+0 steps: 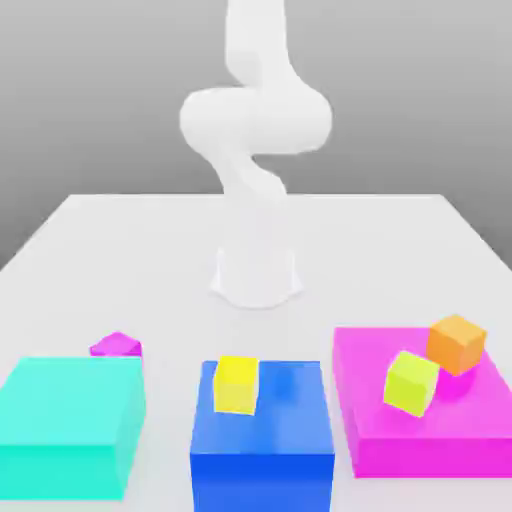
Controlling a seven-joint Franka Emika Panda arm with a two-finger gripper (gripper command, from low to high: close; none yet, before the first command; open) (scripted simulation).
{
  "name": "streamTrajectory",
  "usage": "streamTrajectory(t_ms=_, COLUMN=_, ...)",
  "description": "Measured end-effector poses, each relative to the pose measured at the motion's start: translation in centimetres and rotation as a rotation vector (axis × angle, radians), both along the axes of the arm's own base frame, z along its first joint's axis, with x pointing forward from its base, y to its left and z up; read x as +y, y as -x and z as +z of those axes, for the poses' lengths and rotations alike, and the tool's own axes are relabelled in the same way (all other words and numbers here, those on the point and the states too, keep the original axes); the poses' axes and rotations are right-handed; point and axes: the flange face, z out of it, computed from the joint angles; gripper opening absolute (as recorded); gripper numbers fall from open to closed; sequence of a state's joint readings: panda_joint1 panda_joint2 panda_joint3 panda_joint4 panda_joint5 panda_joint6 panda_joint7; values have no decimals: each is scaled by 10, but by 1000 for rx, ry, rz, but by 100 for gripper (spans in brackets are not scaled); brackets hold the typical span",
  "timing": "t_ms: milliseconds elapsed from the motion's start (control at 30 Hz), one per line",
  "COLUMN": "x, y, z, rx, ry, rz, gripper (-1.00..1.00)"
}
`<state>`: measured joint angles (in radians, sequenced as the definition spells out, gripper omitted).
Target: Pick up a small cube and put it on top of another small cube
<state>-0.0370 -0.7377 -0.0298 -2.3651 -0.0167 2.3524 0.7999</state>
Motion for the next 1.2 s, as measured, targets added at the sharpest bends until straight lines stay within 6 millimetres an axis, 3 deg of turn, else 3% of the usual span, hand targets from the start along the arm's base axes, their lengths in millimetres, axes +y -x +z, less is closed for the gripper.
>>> streamTrajectory(t_ms=133, x=-57, y=-27, z=-99, rx=143, ry=-19, rz=-109, gripper=0)
streamTrajectory(t_ms=300, x=-121, y=-18, z=-224, rx=320, ry=-62, rz=-240, gripper=0)
streamTrajectory(t_ms=467, x=-169, y=37, z=-351, rx=509, ry=-134, rz=-376, gripper=0)
streamTrajectory(t_ms=567, x=-184, y=92, z=-428, rx=633, ry=-198, rz=-464, gripper=0)
streamTrajectory(t_ms=633, x=-189, y=114, z=-467, rx=678, ry=-227, rz=-499, gripper=0)
streamTrajectory(t_ms=833, x=-188, y=123, z=-522, rx=695, ry=-229, rz=-509, gripper=0)
streamTrajectory(t_ms=867, x=-188, y=124, z=-527, rx=696, ry=-230, rz=-510, gripper=-100)
streamTrajectory(t_ms=1067, x=-187, y=124, z=-529, rx=696, ry=-231, rz=-510, gripper=-100)
streamTrajectory(t_ms=1200, x=-189, y=122, z=-506, rx=694, ry=-232, rz=-508, gripper=-100)
